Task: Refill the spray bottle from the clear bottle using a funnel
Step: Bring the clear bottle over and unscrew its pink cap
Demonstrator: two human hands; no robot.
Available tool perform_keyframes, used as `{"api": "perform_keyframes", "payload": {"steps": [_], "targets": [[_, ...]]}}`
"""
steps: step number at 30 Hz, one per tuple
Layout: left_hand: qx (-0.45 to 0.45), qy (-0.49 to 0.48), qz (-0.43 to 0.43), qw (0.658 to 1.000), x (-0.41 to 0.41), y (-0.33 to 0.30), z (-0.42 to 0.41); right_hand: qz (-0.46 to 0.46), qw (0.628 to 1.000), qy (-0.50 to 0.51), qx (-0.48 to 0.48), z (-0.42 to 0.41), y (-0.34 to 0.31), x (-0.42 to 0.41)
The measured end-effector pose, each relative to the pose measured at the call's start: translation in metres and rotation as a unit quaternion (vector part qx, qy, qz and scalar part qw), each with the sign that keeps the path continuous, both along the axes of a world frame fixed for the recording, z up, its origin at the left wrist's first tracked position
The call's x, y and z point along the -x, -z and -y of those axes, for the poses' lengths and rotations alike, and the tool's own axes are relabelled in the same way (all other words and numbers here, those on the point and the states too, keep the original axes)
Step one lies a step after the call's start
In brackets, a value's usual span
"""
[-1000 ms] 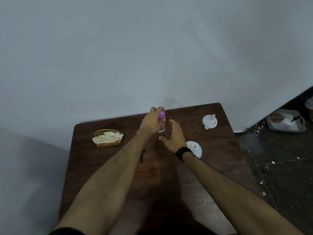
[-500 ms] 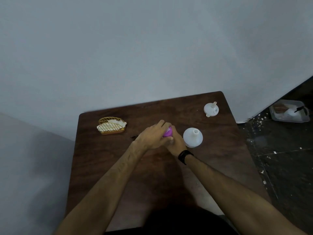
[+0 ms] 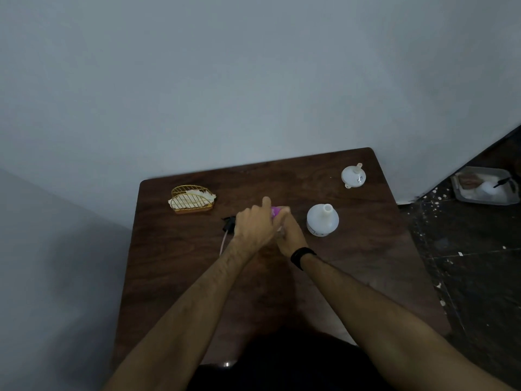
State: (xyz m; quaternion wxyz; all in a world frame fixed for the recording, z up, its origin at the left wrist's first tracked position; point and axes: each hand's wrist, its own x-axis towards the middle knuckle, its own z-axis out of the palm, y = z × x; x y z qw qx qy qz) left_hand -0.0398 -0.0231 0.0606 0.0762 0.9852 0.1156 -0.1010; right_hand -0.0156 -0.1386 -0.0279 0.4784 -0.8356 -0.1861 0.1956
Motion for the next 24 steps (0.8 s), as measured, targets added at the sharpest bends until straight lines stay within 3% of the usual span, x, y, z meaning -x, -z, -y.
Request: {"api": "perform_keyframes", "payload": {"steps": [6,8,10,13,19,24], "targets": [[-0.033,-0.061,-0.12,0.99,-0.003,-0.03,-0.006,-0.023,1.0,-0.016,-0.002,-0.001,-0.004,0.003],[-0.023,-0.028,-0.084,0.996,-0.005,-0.032,-0.01,-0.032,0.999,-0.018,-0.005,-0.003,-0.006,0.003],[0.061,0.059,-0.063,0.994,-0.007,-0.031,-0.01,-0.029,0.999,-0.024,-0.009,-0.005,-0.01,0.005],[0.102,0.159,-0.107,0.976,-0.01,-0.031,-0.01,-0.001,1.0,-0.005,-0.009,-0.006,-0.006,0.004],[0.105,0.034,-0.09,0.99,-0.003,-0.018,-0.011,-0.011,0.998,0.041,-0.045,0.009,-0.009,-0.003],[0.1,0.161,-0.063,0.98,-0.008,-0.025,-0.006,-0.022,1.0,0.016,-0.007,0.007,-0.01,-0.007]]}}
